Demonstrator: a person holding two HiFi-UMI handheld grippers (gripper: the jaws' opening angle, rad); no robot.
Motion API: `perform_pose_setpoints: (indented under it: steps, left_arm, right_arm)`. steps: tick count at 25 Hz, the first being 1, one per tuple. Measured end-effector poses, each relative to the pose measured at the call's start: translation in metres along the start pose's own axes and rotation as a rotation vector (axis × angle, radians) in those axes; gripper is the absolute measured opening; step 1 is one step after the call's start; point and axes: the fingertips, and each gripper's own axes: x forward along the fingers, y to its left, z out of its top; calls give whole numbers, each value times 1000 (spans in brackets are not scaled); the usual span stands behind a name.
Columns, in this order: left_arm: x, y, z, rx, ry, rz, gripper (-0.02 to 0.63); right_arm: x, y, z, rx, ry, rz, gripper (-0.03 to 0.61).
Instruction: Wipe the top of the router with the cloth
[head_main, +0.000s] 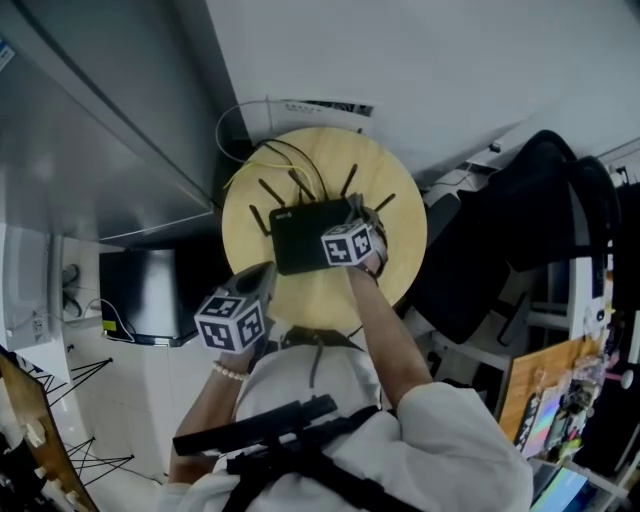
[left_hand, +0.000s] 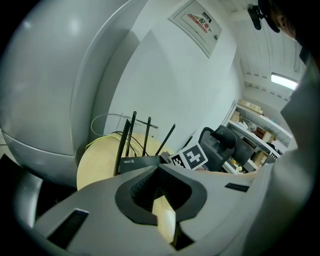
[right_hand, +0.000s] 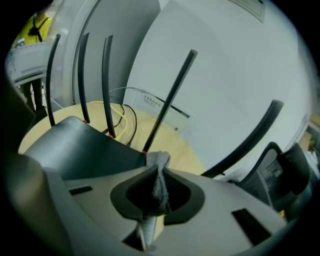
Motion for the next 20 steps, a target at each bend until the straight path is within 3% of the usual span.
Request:
perform_pose_setpoints:
  steps: [6, 20]
  left_arm:
    - [1, 6, -2, -13, -4, 18, -5]
    - [-7, 21, -5, -39, -28, 71, -5]
  right_arm:
    - [-12, 48, 14, -26, -18, 168, 32]
    - [-35, 145, 47, -81, -70, 419, 32]
